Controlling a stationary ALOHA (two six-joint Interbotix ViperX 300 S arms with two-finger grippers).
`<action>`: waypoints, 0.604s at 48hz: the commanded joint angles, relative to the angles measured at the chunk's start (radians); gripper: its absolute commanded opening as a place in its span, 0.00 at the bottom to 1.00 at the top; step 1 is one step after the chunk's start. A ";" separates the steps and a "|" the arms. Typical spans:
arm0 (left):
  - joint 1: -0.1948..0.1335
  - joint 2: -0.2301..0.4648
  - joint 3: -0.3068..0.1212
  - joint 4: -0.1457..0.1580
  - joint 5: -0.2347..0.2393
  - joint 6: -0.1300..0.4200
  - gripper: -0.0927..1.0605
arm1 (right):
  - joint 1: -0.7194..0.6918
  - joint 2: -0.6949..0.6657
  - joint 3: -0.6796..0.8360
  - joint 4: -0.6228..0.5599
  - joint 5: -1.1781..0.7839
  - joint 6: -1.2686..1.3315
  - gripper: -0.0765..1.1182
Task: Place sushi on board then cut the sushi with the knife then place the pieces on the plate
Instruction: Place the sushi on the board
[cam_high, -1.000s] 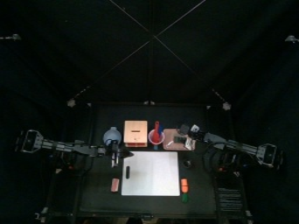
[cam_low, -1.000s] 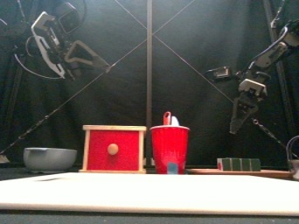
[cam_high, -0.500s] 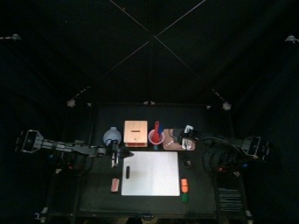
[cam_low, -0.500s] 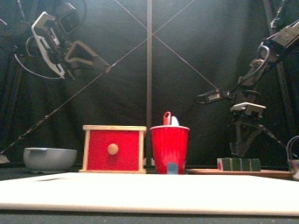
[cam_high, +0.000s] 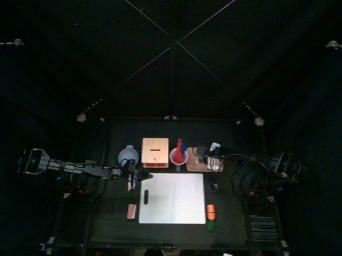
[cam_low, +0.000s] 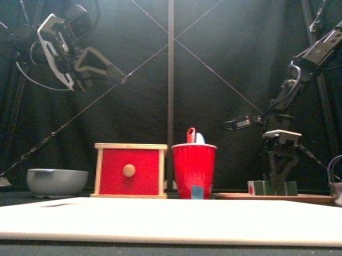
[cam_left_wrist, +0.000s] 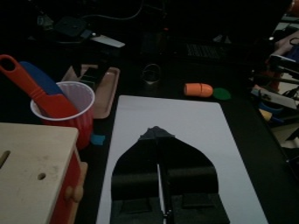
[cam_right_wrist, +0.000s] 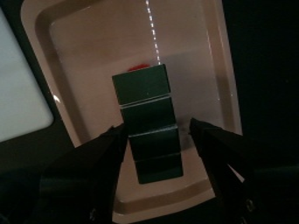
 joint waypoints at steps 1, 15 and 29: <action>0.005 -0.002 -0.020 0.000 -0.009 0.000 0.05 | 0.000 0.009 -0.008 0.014 -0.029 -0.002 0.82; 0.003 0.000 -0.017 -0.006 -0.009 0.000 0.05 | 0.008 0.025 0.006 0.034 -0.040 0.008 0.72; 0.002 -0.002 -0.011 -0.006 -0.009 -0.002 0.05 | 0.000 -0.048 -0.012 0.132 -0.014 0.031 0.57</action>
